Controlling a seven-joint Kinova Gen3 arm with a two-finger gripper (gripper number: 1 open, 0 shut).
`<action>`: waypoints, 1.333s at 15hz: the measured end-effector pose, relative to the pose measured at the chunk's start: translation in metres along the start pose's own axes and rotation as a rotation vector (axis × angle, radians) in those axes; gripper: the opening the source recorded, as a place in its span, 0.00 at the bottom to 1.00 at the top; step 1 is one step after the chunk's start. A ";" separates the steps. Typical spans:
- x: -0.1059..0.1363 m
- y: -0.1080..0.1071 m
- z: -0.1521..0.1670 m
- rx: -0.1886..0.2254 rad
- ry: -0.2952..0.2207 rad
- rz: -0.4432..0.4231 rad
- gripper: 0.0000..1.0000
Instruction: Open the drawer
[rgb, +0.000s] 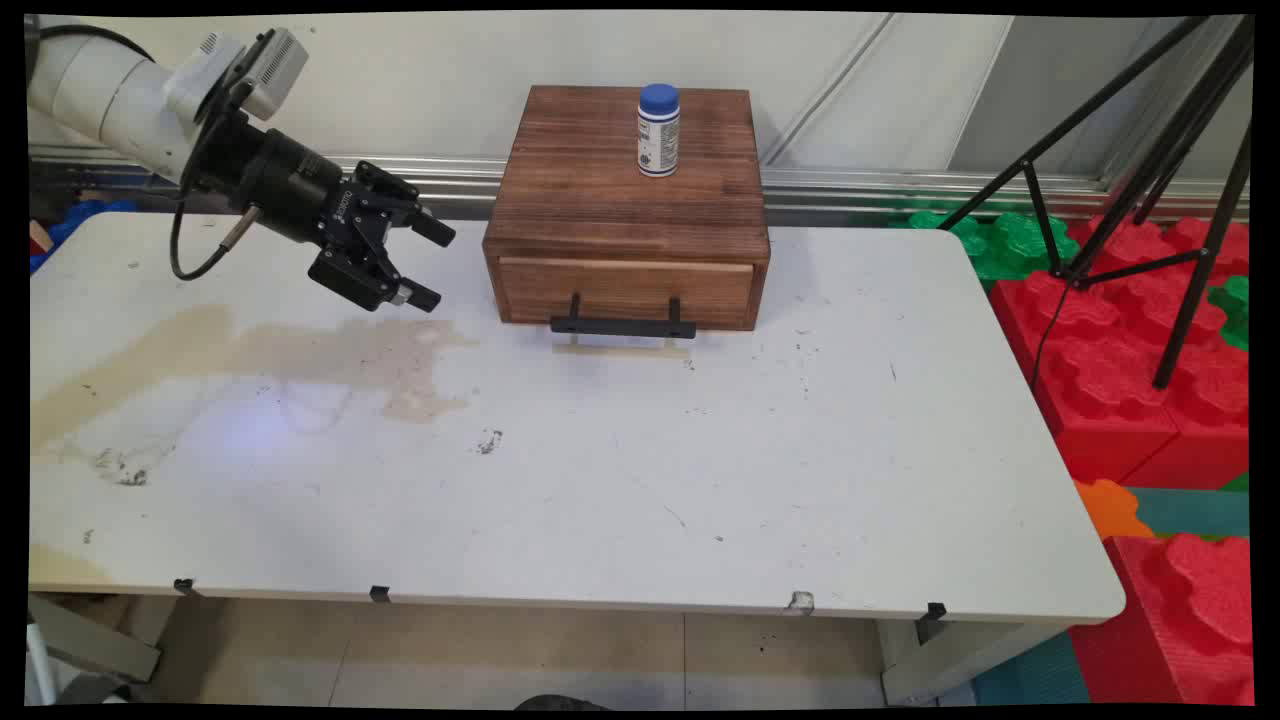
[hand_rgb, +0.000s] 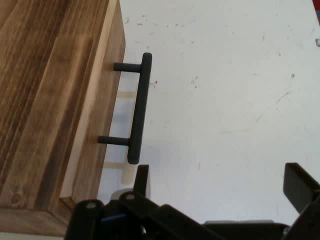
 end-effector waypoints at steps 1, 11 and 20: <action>0.000 0.000 0.000 0.003 -0.002 0.001 1.00; 0.004 -0.010 0.005 0.033 -0.023 0.033 1.00; 0.016 -0.019 0.048 0.065 -0.052 0.060 1.00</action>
